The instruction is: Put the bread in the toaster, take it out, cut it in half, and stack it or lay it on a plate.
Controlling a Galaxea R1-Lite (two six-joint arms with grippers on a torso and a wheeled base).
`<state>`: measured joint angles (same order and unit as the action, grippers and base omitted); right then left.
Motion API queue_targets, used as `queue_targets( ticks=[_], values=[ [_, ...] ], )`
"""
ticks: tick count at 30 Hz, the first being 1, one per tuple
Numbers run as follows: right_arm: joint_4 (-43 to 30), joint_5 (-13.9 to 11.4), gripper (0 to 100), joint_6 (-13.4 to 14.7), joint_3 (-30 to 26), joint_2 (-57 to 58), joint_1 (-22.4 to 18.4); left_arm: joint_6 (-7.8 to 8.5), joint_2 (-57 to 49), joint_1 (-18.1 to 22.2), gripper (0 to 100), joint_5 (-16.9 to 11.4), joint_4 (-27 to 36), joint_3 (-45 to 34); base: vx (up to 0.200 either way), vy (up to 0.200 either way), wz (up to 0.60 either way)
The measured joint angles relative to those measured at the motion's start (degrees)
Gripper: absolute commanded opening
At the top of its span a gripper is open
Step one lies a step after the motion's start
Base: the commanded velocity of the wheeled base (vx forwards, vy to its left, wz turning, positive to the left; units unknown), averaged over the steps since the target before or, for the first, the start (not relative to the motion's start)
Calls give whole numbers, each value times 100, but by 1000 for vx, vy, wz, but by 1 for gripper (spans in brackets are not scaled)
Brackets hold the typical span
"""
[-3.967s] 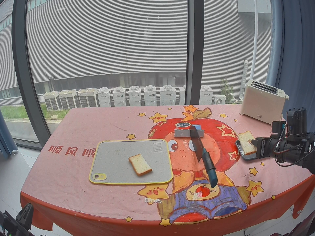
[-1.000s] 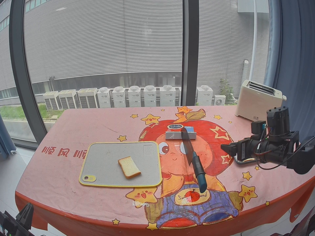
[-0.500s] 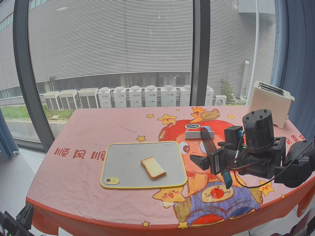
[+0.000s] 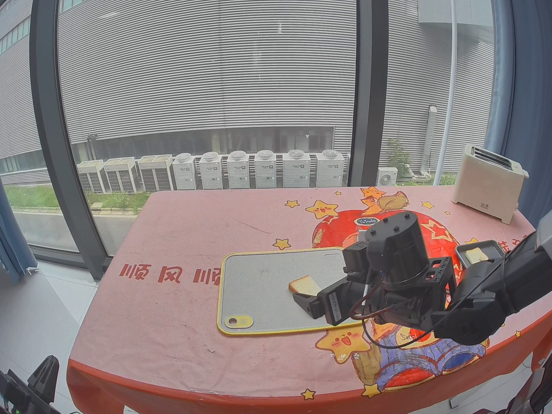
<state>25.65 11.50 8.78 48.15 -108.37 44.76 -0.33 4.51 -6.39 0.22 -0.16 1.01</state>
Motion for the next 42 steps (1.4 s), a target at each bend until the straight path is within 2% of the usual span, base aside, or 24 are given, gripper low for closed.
queue_targets(
  ticks=[7,17,30,31,36,42],
  values=[
    [-39,5,100,191,63,-163,243,1,0,6,0,0,0,0,0,0,0],
    [-37,2,100,204,267,-466,534,0,0,2,0,0,5,0,0,0,0],
    [-28,44,100,219,479,-944,568,1,0,2,0,2,2,0,0,0,0],
    [-26,82,0,217,485,-973,575,0,0,2,0,2,2,0,0,0,0],
    [-17,177,0,217,483,-1073,547,1,0,6,0,0,2,0,0,0,0],
    [-17,163,0,224,444,-1067,518,1,0,6,0,0,0,0,0,0,0]
  ],
)
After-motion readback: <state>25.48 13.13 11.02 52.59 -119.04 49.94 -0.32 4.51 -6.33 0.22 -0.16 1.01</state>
